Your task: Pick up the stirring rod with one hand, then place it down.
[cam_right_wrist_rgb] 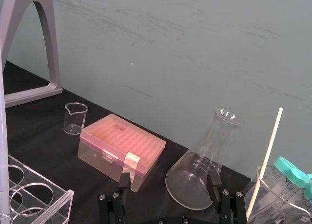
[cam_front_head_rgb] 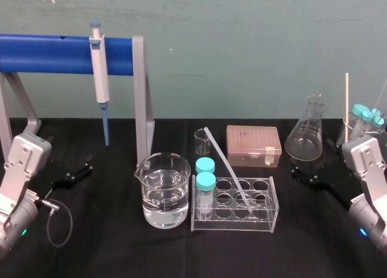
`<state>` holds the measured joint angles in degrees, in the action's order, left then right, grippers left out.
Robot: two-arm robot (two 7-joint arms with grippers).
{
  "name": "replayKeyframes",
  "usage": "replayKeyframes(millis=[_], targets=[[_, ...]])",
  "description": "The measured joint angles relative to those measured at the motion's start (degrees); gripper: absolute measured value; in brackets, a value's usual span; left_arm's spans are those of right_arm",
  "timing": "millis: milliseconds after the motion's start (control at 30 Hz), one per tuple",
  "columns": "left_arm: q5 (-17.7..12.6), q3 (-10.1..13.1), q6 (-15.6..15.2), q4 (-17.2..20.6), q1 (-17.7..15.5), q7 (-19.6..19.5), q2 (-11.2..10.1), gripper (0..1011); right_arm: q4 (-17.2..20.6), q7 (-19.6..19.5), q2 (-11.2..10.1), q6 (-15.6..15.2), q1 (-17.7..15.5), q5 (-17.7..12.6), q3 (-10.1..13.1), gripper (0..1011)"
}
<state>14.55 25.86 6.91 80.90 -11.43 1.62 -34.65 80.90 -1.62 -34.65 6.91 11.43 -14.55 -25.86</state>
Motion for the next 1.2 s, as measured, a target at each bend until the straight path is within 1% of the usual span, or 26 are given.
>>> replayKeyframes(millis=[200,233,267,333,400,433,467,500,533,567,633,667,700,767,800,900,967,1067,1167,1200], targets=[[0.0,0.0,0.0,0.0,0.0,0.0,0.0,1000,0.0,0.2,0.1,0.0,0.0,-0.2,0.3,1000],[0.0,0.0,0.0,0.0,0.0,0.0,0.0,1000,0.0,0.6,0.3,0.0,-0.1,-0.6,0.6,1000],[0.0,0.0,0.0,0.0,0.0,0.0,0.0,1000,0.0,1.7,0.6,-0.2,-0.3,-1.9,1.2,1000],[0.0,0.0,0.0,0.0,0.0,0.0,0.0,1000,0.0,3.1,0.8,-0.6,-0.3,-3.4,1.9,1000],[0.0,0.0,0.0,0.0,0.0,0.0,0.0,1000,0.3,6.7,0.9,-1.7,0.0,-7.0,3.4,1000],[0.0,0.0,0.0,0.0,0.0,0.0,0.0,1000,0.3,6.7,0.9,-1.7,0.0,-7.0,3.4,1000],[0.0,0.0,0.0,0.0,0.0,0.0,0.0,1000,0.4,7.7,0.9,-2.0,0.2,-7.7,3.7,1000],[0.0,0.0,0.0,0.0,0.0,0.0,0.0,1000,0.6,9.9,0.9,-2.7,0.7,-9.5,4.3,1000],[0.0,0.0,0.0,0.0,0.0,0.0,0.0,1000,0.7,11.1,0.8,-3.2,1.0,-10.4,4.6,1000],[0.0,0.0,0.0,0.0,0.0,0.0,0.0,1000,0.9,13.2,0.7,-3.9,1.6,-11.8,5.1,1000],[0.0,0.0,0.0,0.0,0.0,0.0,0.0,1000,1.2,15.2,0.6,-4.8,2.3,-13.0,5.4,1000],[0.0,0.0,0.0,0.0,0.0,0.0,0.0,1000,1.5,17.3,0.6,-5.7,3.0,-14.1,5.7,1000],[0.0,0.0,0.0,0.0,0.0,0.0,0.0,1000,1.6,18.2,0.5,-6.2,3.4,-14.6,5.8,1000],[0.0,0.0,0.0,0.0,0.0,0.0,0.0,1000,1.8,20.1,0.5,-7.2,4.1,-15.6,5.8,1000],[0.0,0.0,0.0,0.0,0.0,0.0,0.0,1000,2.0,21.7,0.5,-8.1,4.8,-16.1,5.8,1000],[0.0,0.0,0.0,0.0,0.0,0.0,0.0,1000,2.2,24.7,0.9,-9.7,6.2,-17.0,5.5,1000],[0.0,0.0,0.0,0.0,0.0,0.0,0.0,1000,2.2,26.7,1.3,-10.6,7.1,-17.1,4.9,1000],[0.0,0.0,0.0,0.0,0.0,0.0,0.0,1000,2.0,28.4,1.8,-11.2,8.1,-17.0,4.2,1000],[0.0,0.0,0.0,0.0,0.0,0.0,0.0,1000,1.2,31.0,2.6,-12.3,9.7,-16.6,2.7,1000],[0.0,0.0,0.0,0.0,0.0,0.0,0.0,1000,1.2,31.0,2.6,-12.3,9.7,-16.6,2.7,1000]])
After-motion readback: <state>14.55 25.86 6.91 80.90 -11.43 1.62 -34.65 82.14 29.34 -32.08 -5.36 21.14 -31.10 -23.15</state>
